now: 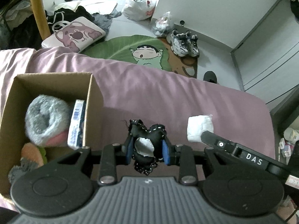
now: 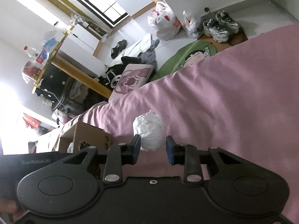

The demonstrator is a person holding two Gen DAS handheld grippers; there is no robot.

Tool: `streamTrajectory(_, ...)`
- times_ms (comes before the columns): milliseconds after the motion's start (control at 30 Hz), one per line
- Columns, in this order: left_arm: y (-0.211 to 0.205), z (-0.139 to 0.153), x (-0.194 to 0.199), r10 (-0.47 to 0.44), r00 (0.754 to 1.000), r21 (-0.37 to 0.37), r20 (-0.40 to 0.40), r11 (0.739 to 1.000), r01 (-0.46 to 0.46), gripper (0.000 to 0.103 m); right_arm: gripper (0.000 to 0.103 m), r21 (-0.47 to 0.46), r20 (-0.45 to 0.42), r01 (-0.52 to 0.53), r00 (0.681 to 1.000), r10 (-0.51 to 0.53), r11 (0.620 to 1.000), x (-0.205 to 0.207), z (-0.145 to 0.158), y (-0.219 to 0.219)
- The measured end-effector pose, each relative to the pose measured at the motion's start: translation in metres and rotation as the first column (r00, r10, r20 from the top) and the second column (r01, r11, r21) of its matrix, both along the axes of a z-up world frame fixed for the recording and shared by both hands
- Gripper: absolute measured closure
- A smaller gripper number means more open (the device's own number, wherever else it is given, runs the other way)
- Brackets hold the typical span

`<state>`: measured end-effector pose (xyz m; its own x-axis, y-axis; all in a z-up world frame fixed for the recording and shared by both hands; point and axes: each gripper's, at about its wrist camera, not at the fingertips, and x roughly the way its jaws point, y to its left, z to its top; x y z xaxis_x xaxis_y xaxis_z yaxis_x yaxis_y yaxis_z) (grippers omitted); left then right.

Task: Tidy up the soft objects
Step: 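Carry the black-white plush and white tissue into the box with both grippers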

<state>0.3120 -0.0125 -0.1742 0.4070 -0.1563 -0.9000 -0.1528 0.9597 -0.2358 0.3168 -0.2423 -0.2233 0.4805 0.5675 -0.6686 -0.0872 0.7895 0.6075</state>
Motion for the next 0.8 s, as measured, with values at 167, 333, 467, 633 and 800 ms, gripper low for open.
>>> streamTrajectory(167, 0.004, 0.013, -0.017, -0.007, 1.000, -0.009, 0.018, 1.000, 0.007, 0.072, 0.074, -0.041, 0.006, 0.018, 1.000, -0.018, 0.999, -0.022, 0.016, 0.009)
streamTrajectory(333, 0.010, 0.025, -0.031, -0.017, 0.999, -0.001, 0.033, 1.000, 0.017, 0.072, 0.074, -0.063, 0.021, 0.029, 0.999, -0.028, 0.998, -0.038, 0.034, 0.018)
streamTrajectory(467, 0.017, 0.035, -0.044, -0.023, 0.999, 0.002, 0.042, 1.000, 0.023, 0.072, 0.074, -0.091, 0.033, 0.032, 0.999, -0.030, 0.995, -0.046, 0.047, 0.026)
streamTrajectory(633, 0.029, 0.042, -0.056, -0.035, 0.998, 0.008, 0.049, 0.999, 0.035, 0.072, 0.074, -0.115, 0.046, 0.028, 0.999, -0.023, 0.993, -0.057, 0.060, 0.039)
streamTrajectory(800, 0.047, 0.050, -0.067, -0.041, 0.998, 0.012, 0.056, 0.999, 0.040, 0.072, 0.074, -0.137, 0.063, 0.016, 0.998, -0.008, 0.990, -0.066, 0.072, 0.055)
